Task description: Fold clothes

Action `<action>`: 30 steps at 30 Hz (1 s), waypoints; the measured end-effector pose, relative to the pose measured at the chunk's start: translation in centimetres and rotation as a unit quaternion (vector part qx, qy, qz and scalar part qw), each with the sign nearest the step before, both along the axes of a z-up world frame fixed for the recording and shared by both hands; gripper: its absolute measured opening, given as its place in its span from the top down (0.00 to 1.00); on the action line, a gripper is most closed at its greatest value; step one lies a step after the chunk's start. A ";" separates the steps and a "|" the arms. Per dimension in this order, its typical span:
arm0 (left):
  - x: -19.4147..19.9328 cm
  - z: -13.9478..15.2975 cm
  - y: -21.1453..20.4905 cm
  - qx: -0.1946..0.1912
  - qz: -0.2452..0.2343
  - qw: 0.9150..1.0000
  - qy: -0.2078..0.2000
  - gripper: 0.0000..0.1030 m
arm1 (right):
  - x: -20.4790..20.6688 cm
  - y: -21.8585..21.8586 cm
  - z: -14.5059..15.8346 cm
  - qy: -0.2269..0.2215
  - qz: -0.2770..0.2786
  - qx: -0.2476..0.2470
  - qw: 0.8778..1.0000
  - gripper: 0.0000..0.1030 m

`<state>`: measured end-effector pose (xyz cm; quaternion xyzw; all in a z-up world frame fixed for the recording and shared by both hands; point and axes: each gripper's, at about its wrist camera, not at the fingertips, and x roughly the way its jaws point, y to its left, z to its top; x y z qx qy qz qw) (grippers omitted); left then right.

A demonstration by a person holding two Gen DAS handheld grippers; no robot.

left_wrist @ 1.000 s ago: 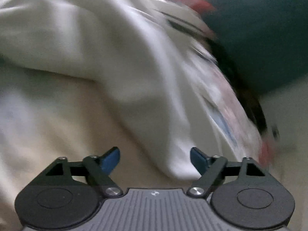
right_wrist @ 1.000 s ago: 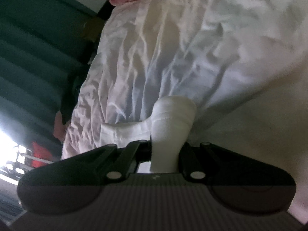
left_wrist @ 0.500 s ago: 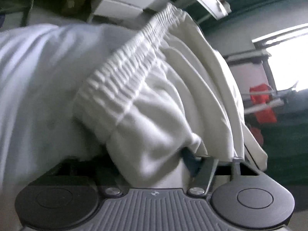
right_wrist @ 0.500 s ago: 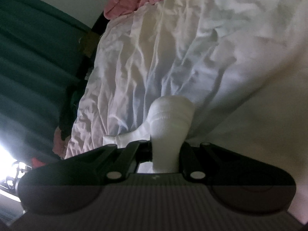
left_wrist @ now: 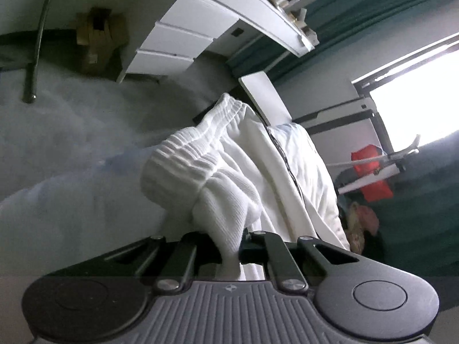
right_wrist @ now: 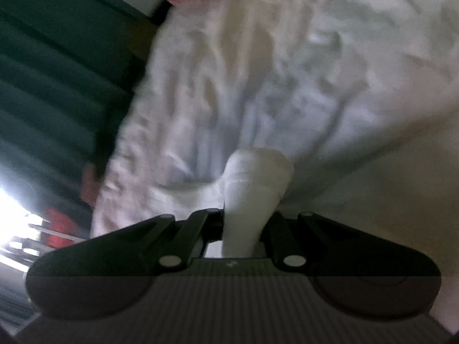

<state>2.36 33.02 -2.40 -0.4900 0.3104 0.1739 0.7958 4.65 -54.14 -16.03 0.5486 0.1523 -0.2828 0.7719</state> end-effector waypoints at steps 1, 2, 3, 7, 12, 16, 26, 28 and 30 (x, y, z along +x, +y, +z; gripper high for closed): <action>-1.0 0.2 0.5 -0.002 -0.007 1.000 0.005 0.93 | -0.6 0.2 0.6 -0.023 -0.011 -0.002 1.000 0.95; -1.9 0.4 0.9 -0.003 -0.014 1.000 0.010 0.93 | -1.3 0.4 1.1 -0.032 -0.024 -0.003 0.999 0.95; -2.5 0.0 1.6 0.001 -0.022 1.000 0.022 0.93 | -1.9 0.7 1.6 -0.024 -0.036 -0.012 0.999 0.95; -5.3 -3.1 3.0 -0.003 -0.034 0.997 0.073 0.93 | -3.5 1.2 2.1 0.050 -0.069 -0.022 0.996 0.95; -5.2 -5.7 3.6 0.033 -0.062 0.991 0.117 0.86 | -3.4 0.2 -1.4 0.123 -0.055 0.051 0.990 0.94; -4.6 -5.1 3.3 0.079 -0.084 0.984 0.139 0.57 | -2.4 0.9 0.2 0.148 -0.029 0.006 0.989 0.91; -6.1 1.5 -2.6 0.323 -0.093 0.938 0.084 0.18 | -1.0 2.2 3.6 0.155 0.002 -0.102 0.983 0.28; -5.6 2.2 -5.4 0.343 -0.112 0.931 0.056 0.14 | -0.6 2.9 4.7 0.153 0.007 -0.139 0.978 0.28; -5.0 3.0 -8.1 0.363 -0.132 0.922 0.027 0.14 | -0.3 3.9 5.9 0.150 0.012 -0.180 0.972 0.28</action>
